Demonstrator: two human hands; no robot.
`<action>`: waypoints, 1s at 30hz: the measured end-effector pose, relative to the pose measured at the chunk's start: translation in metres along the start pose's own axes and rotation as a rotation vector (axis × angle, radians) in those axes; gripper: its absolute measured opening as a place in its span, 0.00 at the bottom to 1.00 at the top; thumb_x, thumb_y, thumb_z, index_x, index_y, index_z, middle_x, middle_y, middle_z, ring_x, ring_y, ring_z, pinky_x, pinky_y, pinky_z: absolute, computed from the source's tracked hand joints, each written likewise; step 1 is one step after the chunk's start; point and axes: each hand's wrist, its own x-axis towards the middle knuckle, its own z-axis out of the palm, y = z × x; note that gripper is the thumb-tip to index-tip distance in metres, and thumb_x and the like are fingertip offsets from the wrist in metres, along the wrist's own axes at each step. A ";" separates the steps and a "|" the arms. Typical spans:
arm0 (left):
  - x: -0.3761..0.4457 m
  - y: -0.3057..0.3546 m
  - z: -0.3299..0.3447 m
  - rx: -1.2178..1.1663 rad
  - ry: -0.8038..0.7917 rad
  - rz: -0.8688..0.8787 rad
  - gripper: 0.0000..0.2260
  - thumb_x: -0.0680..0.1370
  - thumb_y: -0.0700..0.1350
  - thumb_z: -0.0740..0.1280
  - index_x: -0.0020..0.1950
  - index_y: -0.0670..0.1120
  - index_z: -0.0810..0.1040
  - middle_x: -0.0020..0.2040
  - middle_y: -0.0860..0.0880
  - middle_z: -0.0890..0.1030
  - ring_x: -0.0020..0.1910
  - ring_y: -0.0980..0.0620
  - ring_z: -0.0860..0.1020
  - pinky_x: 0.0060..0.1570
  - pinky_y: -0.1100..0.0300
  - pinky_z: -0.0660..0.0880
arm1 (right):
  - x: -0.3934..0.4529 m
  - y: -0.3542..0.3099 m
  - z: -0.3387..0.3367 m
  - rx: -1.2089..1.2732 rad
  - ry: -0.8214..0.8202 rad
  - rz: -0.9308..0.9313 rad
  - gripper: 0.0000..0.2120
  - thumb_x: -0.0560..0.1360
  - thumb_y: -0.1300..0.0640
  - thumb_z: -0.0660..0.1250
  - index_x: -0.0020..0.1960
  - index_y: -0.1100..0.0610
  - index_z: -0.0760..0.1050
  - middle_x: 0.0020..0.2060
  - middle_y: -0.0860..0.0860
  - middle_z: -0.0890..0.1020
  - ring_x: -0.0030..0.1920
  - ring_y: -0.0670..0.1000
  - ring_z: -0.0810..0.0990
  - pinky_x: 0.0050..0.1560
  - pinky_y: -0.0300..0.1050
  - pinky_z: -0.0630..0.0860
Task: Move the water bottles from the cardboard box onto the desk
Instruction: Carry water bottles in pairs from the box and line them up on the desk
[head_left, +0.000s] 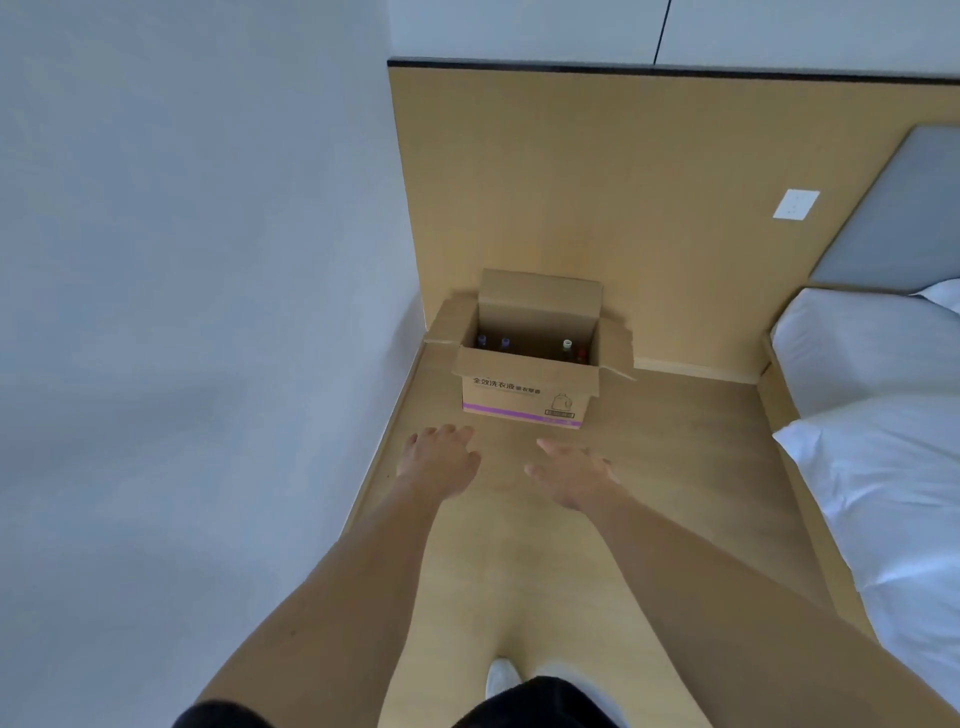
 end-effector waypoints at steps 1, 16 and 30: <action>0.016 0.000 -0.008 0.001 0.010 -0.009 0.21 0.83 0.54 0.55 0.77 0.54 0.66 0.73 0.49 0.71 0.71 0.45 0.69 0.70 0.49 0.63 | 0.017 -0.003 -0.008 -0.005 0.001 -0.003 0.30 0.80 0.38 0.54 0.80 0.45 0.55 0.78 0.55 0.63 0.76 0.59 0.62 0.73 0.60 0.59; 0.259 0.018 -0.048 0.051 -0.064 0.109 0.19 0.83 0.50 0.55 0.74 0.50 0.69 0.69 0.46 0.75 0.66 0.43 0.72 0.65 0.48 0.69 | 0.215 -0.004 -0.105 0.059 0.024 0.086 0.28 0.80 0.38 0.56 0.79 0.44 0.60 0.73 0.55 0.70 0.73 0.59 0.66 0.72 0.56 0.65; 0.522 0.010 -0.105 0.032 -0.153 0.159 0.21 0.84 0.53 0.54 0.77 0.53 0.65 0.71 0.46 0.73 0.67 0.43 0.72 0.65 0.48 0.70 | 0.408 -0.016 -0.205 0.121 0.014 0.258 0.28 0.82 0.41 0.55 0.80 0.46 0.57 0.72 0.55 0.70 0.72 0.60 0.67 0.71 0.56 0.65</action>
